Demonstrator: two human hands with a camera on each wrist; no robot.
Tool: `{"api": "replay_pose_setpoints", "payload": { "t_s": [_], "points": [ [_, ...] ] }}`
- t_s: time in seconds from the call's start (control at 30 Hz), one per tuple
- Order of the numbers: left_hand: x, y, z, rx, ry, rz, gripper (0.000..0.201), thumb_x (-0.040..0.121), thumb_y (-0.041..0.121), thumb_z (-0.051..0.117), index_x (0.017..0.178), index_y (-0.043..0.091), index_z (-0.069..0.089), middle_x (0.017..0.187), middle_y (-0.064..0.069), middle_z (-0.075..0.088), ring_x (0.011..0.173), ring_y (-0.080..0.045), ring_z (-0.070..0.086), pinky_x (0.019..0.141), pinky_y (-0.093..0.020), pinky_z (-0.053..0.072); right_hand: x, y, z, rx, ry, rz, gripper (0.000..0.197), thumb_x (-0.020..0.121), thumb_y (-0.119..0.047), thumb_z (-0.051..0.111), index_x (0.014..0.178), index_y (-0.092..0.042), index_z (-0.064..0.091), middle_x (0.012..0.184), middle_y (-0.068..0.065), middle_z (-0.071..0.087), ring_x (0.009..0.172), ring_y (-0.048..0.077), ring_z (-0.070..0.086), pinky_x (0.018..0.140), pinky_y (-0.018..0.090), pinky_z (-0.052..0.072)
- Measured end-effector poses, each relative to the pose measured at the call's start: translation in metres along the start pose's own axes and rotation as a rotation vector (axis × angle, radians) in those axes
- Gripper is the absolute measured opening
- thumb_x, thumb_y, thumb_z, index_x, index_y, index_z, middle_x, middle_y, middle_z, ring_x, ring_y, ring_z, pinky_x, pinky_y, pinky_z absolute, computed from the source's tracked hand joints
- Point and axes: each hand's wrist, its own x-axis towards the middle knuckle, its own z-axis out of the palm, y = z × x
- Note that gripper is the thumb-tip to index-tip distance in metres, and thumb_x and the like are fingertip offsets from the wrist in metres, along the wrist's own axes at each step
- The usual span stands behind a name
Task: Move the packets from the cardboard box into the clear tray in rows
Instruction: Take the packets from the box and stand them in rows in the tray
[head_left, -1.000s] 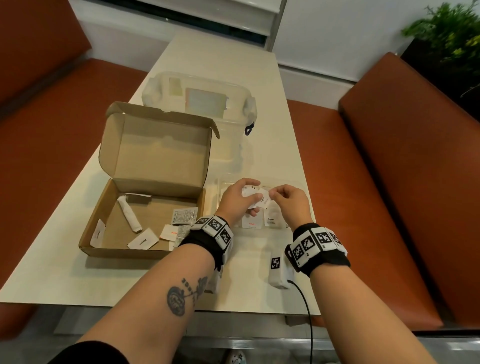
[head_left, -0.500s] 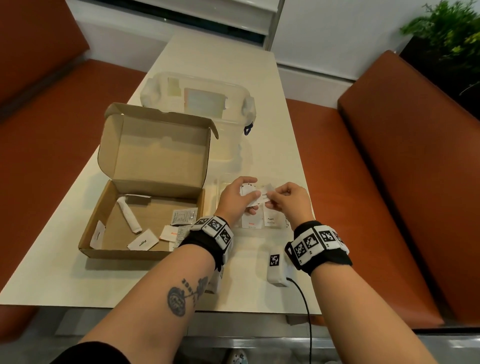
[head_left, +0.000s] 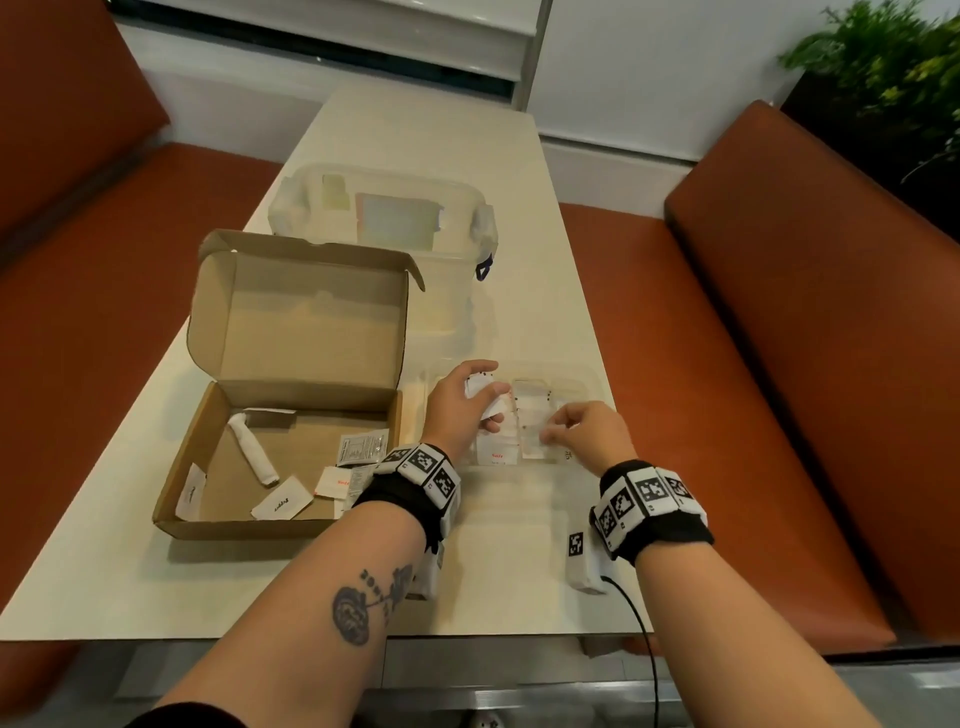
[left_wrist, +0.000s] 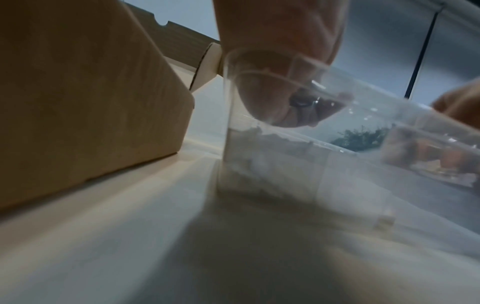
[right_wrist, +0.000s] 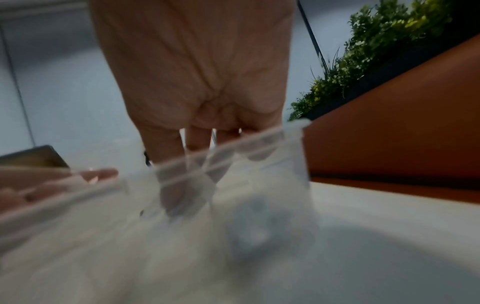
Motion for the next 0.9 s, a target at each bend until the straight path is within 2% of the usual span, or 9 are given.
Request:
{"api": "replay_pose_setpoints", "payload": {
  "t_s": [0.07, 0.17, 0.23, 0.3, 0.37, 0.5, 0.63, 0.8, 0.9],
  "points": [
    [-0.001, 0.000, 0.001, 0.001, 0.009, 0.000, 0.022, 0.085, 0.013, 0.070, 0.106, 0.018, 0.064, 0.114, 0.004, 0.048, 0.054, -0.019, 0.062, 0.050, -0.020, 0.051, -0.003, 0.004, 0.005, -0.043, 0.011, -0.004, 0.007, 0.074, -0.020, 0.076, 0.077, -0.015, 0.073, 0.083, 0.000, 0.068, 0.077, 0.013, 0.059, 0.059, 0.021, 0.041],
    [-0.002, 0.001, 0.001, 0.012, 0.021, 0.001, 0.023, 0.085, 0.012, 0.070, 0.106, 0.016, 0.064, 0.116, 0.001, 0.049, 0.055, -0.019, 0.061, 0.051, -0.021, 0.052, -0.002, 0.006, 0.013, -0.083, 0.061, -0.003, 0.008, 0.071, -0.017, 0.075, 0.078, -0.016, 0.076, 0.092, 0.003, 0.068, 0.088, 0.018, 0.062, 0.070, 0.027, 0.049],
    [-0.003, 0.001, 0.002, 0.028, 0.032, 0.003, 0.022, 0.085, 0.011, 0.070, 0.106, 0.015, 0.064, 0.118, -0.002, 0.050, 0.057, -0.021, 0.061, 0.052, -0.022, 0.053, -0.001, 0.005, 0.015, -0.129, 0.046, 0.023, 0.007, 0.070, -0.016, 0.073, 0.077, -0.018, 0.075, 0.099, 0.002, 0.065, 0.088, 0.018, 0.062, 0.076, 0.030, 0.053],
    [-0.003, 0.002, 0.002, 0.051, 0.044, 0.005, 0.021, 0.085, 0.011, 0.069, 0.105, 0.015, 0.064, 0.120, -0.004, 0.051, 0.057, -0.021, 0.061, 0.052, -0.022, 0.053, 0.001, 0.006, 0.017, -0.173, 0.016, 0.034, 0.005, 0.071, -0.016, 0.073, 0.074, -0.018, 0.071, 0.106, 0.001, 0.059, 0.085, 0.019, 0.060, 0.076, 0.029, 0.051],
    [-0.003, 0.002, 0.002, 0.057, 0.052, 0.004, 0.020, 0.085, 0.010, 0.069, 0.104, 0.016, 0.064, 0.119, -0.006, 0.051, 0.056, -0.020, 0.060, 0.052, -0.023, 0.053, 0.003, 0.005, 0.017, -0.222, -0.004, 0.017, 0.011, 0.072, -0.015, 0.074, 0.077, -0.018, 0.065, 0.109, 0.002, 0.053, 0.082, 0.019, 0.056, 0.073, 0.028, 0.047],
    [-0.003, 0.002, 0.003, 0.067, 0.063, 0.012, 0.018, 0.086, 0.009, 0.069, 0.102, 0.016, 0.064, 0.119, -0.007, 0.051, 0.057, -0.022, 0.059, 0.050, -0.021, 0.052, 0.008, 0.005, 0.017, -0.309, -0.016, -0.091, 0.022, 0.073, -0.011, 0.071, 0.083, -0.018, 0.052, 0.104, 0.006, 0.049, 0.079, 0.022, 0.052, 0.070, 0.027, 0.044],
    [-0.003, 0.003, 0.003, 0.085, 0.068, 0.003, 0.017, 0.086, 0.008, 0.068, 0.102, 0.013, 0.065, 0.116, -0.004, 0.049, 0.054, -0.023, 0.058, 0.050, -0.020, 0.053, 0.013, 0.006, 0.014, -0.407, -0.055, -0.141, 0.019, 0.076, -0.012, 0.069, 0.081, -0.017, 0.051, 0.102, 0.006, 0.049, 0.081, 0.024, 0.055, 0.075, 0.031, 0.049],
    [-0.003, 0.005, 0.004, 0.093, 0.059, -0.007, 0.018, 0.086, 0.008, 0.068, 0.103, 0.013, 0.064, 0.117, -0.003, 0.048, 0.054, -0.022, 0.058, 0.049, -0.018, 0.052, 0.018, 0.006, 0.013, -0.480, -0.092, -0.180, 0.020, 0.078, -0.014, 0.066, 0.079, -0.017, 0.046, 0.090, 0.004, 0.052, 0.075, 0.021, 0.051, 0.066, 0.029, 0.040],
    [-0.003, 0.005, 0.004, 0.099, 0.057, -0.009, 0.019, 0.086, 0.009, 0.068, 0.104, 0.013, 0.065, 0.118, -0.003, 0.048, 0.053, -0.022, 0.059, 0.050, -0.019, 0.052, 0.018, 0.006, 0.015, -0.484, -0.083, -0.179, 0.019, 0.081, -0.015, 0.064, 0.078, -0.016, 0.045, 0.083, 0.002, 0.054, 0.074, 0.021, 0.052, 0.064, 0.029, 0.041]
  ]
}}
